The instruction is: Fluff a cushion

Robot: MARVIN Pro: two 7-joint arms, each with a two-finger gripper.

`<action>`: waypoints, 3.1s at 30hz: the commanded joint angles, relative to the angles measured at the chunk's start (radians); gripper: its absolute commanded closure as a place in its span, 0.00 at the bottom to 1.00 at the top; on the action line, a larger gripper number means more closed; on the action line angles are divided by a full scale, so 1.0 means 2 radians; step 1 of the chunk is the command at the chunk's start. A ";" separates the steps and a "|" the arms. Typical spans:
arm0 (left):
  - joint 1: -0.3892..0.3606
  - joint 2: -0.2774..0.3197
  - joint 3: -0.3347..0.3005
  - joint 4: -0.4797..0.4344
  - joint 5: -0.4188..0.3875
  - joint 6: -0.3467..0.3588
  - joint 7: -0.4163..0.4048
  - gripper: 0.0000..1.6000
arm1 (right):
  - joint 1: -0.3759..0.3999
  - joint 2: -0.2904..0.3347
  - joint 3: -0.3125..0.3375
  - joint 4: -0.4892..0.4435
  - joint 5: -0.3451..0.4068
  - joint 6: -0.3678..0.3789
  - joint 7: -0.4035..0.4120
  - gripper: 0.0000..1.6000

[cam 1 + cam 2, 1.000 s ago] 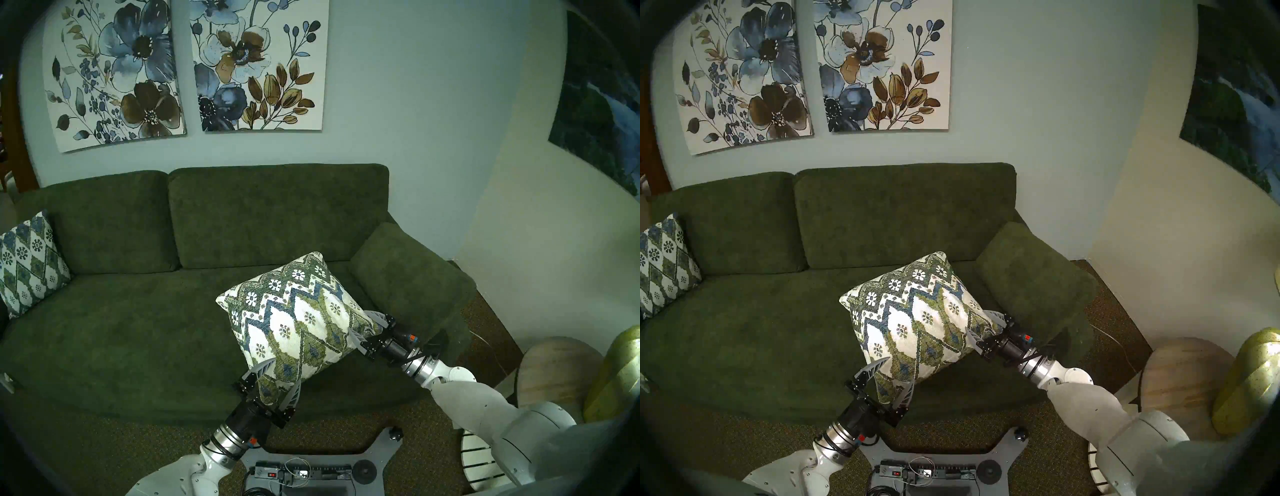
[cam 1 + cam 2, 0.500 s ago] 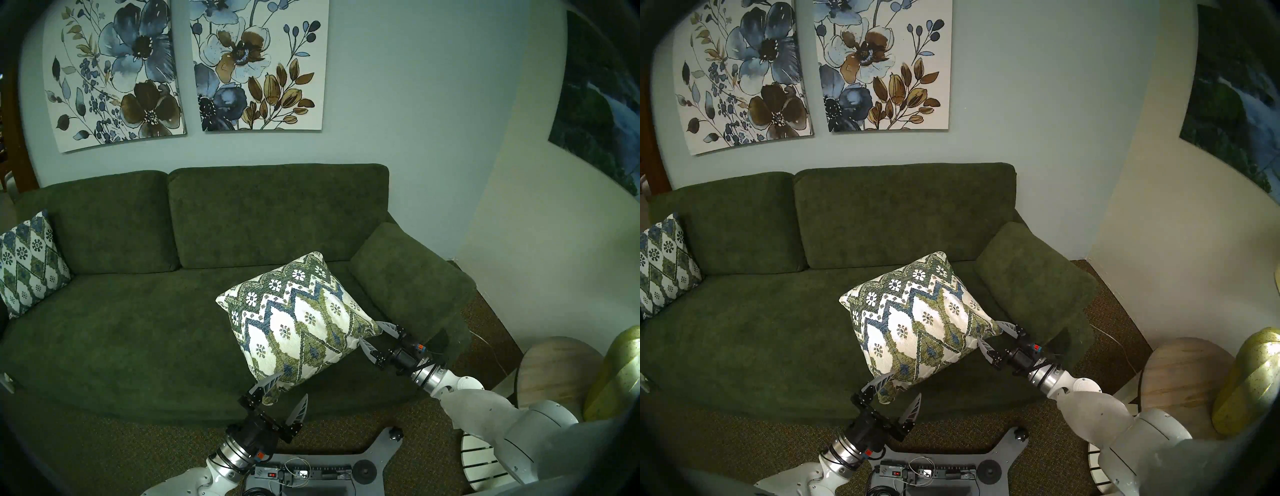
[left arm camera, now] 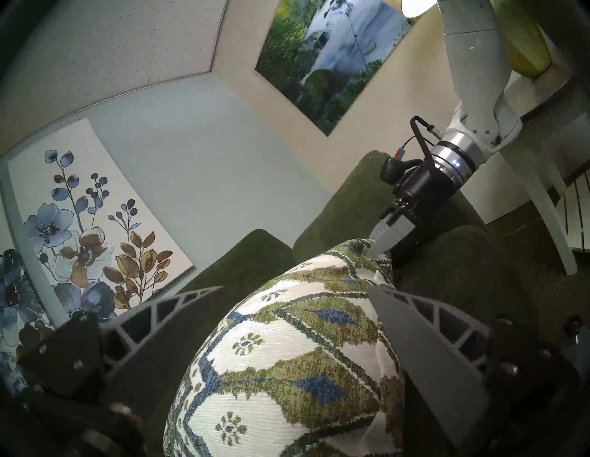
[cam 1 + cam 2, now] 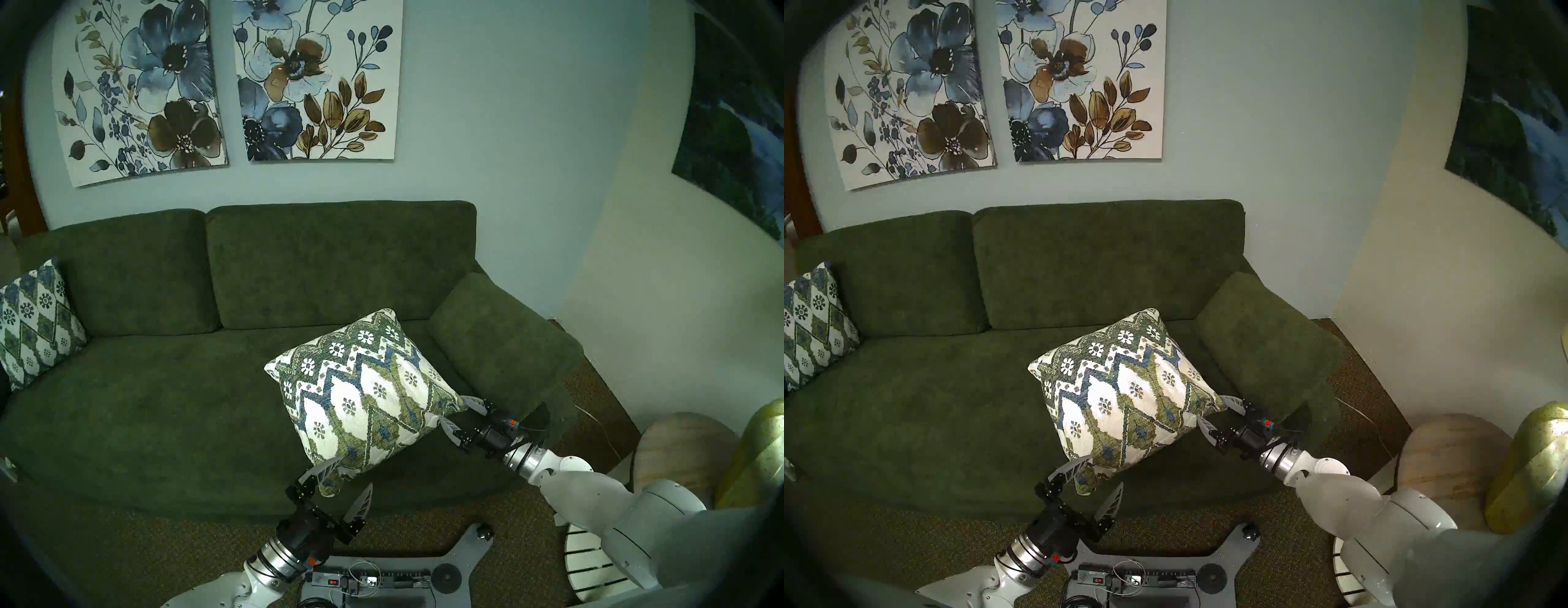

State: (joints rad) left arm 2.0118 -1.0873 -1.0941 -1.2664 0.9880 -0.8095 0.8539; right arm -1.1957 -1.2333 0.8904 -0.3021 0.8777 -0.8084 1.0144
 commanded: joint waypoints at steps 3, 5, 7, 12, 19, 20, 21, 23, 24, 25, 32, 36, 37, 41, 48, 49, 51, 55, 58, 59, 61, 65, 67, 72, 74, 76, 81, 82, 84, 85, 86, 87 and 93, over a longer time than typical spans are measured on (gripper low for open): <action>0.029 0.017 -0.008 -0.010 -0.002 -0.005 0.019 0.00 | 0.024 -0.029 -0.013 0.024 -0.012 0.011 -0.001 0.00; 0.035 0.021 -0.011 -0.010 -0.001 -0.006 0.022 0.00 | 0.038 -0.025 -0.010 0.027 -0.010 0.019 -0.002 0.00; 0.039 0.025 -0.013 -0.008 -0.001 -0.007 0.025 0.00 | 0.052 -0.017 -0.006 0.029 -0.007 0.025 -0.003 0.00; 0.046 0.029 -0.015 -0.010 -0.001 -0.010 0.031 0.00 | 0.075 -0.009 -0.001 0.036 -0.006 0.034 -0.004 0.00; 0.054 0.031 -0.018 -0.016 -0.001 -0.013 0.041 0.00 | 0.076 -0.027 -0.004 0.046 -0.012 0.028 -0.009 1.00; 0.055 0.032 -0.019 -0.017 -0.001 -0.014 0.042 0.00 | 0.073 -0.030 -0.004 0.047 -0.012 0.026 -0.010 1.00; 0.056 0.032 -0.019 -0.017 -0.001 -0.013 0.043 0.00 | 0.071 -0.034 -0.005 0.048 -0.013 0.023 -0.009 1.00; 0.057 0.031 -0.021 -0.016 -0.001 -0.014 0.045 0.00 | 0.066 -0.039 -0.004 0.050 -0.011 0.021 -0.008 1.00; 0.057 0.031 -0.021 -0.016 -0.001 -0.014 0.046 0.00 | 0.064 -0.040 -0.005 0.051 -0.012 0.018 -0.007 1.00; 0.057 0.031 -0.022 -0.016 -0.002 -0.014 0.047 0.00 | 0.060 -0.042 -0.008 0.052 -0.015 0.013 -0.006 1.00; 0.054 0.027 -0.023 -0.009 -0.006 -0.013 0.046 0.00 | 0.048 -0.048 -0.012 0.060 -0.018 -0.005 -0.001 1.00; 0.044 0.008 -0.015 0.015 -0.019 -0.007 0.029 0.00 | 0.043 -0.050 -0.014 0.062 -0.018 -0.013 0.005 1.00; 0.040 -0.002 -0.013 0.026 -0.025 -0.004 0.025 0.00 | 0.043 -0.051 -0.014 0.061 -0.017 -0.015 0.007 1.00; 0.017 -0.030 -0.007 0.073 -0.041 0.006 0.009 0.00 | 0.044 -0.051 -0.013 0.056 -0.016 -0.021 0.010 1.00; -0.031 -0.051 -0.031 0.119 -0.072 0.027 -0.021 0.00 | 0.047 -0.050 -0.015 0.044 -0.017 -0.033 0.007 1.00; -0.041 -0.054 -0.035 0.125 -0.076 0.030 -0.028 0.00 | 0.047 -0.049 -0.016 0.042 -0.017 -0.036 0.005 1.00; -0.048 -0.057 -0.045 0.120 -0.080 0.034 -0.034 0.00 | 0.047 -0.049 -0.017 0.040 -0.018 -0.038 0.002 1.00; -0.062 -0.071 -0.060 0.117 -0.088 0.047 -0.056 0.00 | 0.045 -0.047 -0.018 0.034 -0.018 -0.044 -0.002 1.00; -0.081 -0.080 -0.060 0.133 -0.093 0.053 -0.070 0.00 | 0.043 -0.046 -0.018 0.031 -0.017 -0.048 -0.003 1.00; -0.093 -0.087 -0.061 0.146 -0.098 0.056 -0.083 0.00 | 0.041 -0.044 -0.018 0.030 -0.017 -0.051 -0.006 1.00; -0.108 -0.095 -0.059 0.165 -0.104 0.058 -0.097 0.00 | 0.040 -0.042 -0.019 0.028 -0.017 -0.054 -0.009 1.00; -0.115 -0.104 -0.059 0.181 -0.109 0.062 -0.116 0.00 | 0.039 -0.038 -0.019 0.027 -0.017 -0.057 -0.013 1.00; -0.138 -0.112 -0.055 0.212 -0.114 0.066 -0.132 0.00 | 0.038 -0.036 -0.020 0.025 -0.017 -0.059 -0.017 1.00; -0.159 -0.118 -0.061 0.249 -0.124 0.071 -0.161 0.00 | 0.036 -0.033 -0.024 0.021 -0.018 -0.064 -0.023 1.00; -0.166 -0.118 -0.066 0.257 -0.130 0.070 -0.170 0.00 | 0.035 -0.033 -0.025 0.019 -0.018 -0.065 -0.024 1.00; -0.179 -0.117 -0.072 0.272 -0.135 0.071 -0.179 0.00 | 0.035 -0.032 -0.027 0.017 -0.018 -0.066 -0.027 1.00; -0.196 -0.111 -0.087 0.292 -0.147 0.064 -0.196 1.00 | 0.033 -0.032 -0.031 0.010 -0.018 -0.070 -0.031 1.00; -0.213 -0.110 -0.087 0.309 -0.150 0.062 -0.200 1.00 | 0.033 -0.032 -0.032 0.008 -0.017 -0.071 -0.031 1.00; -0.222 -0.105 -0.094 0.313 -0.155 0.057 -0.204 1.00 | 0.034 -0.031 -0.033 0.004 -0.017 -0.074 -0.033 1.00; -0.223 -0.100 -0.100 0.310 -0.158 0.054 -0.205 1.00 | 0.036 -0.032 -0.034 0.003 -0.017 -0.076 -0.036 1.00; -0.229 -0.097 -0.103 0.312 -0.160 0.051 -0.206 1.00 | 0.038 -0.033 -0.035 0.002 -0.017 -0.076 -0.039 1.00; -0.238 -0.092 -0.106 0.312 -0.161 0.048 -0.206 1.00 | 0.042 -0.034 -0.035 -0.001 -0.018 -0.076 -0.042 1.00; -0.252 -0.057 -0.133 0.257 -0.156 0.031 -0.201 1.00 | 0.081 -0.050 -0.027 -0.027 -0.013 -0.076 -0.068 1.00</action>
State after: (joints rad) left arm 1.6083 -1.2974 -1.2806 -0.6613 0.6999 -0.7308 0.4189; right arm -1.1337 -1.3017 0.8140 -0.2878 0.8375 -0.9516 0.8763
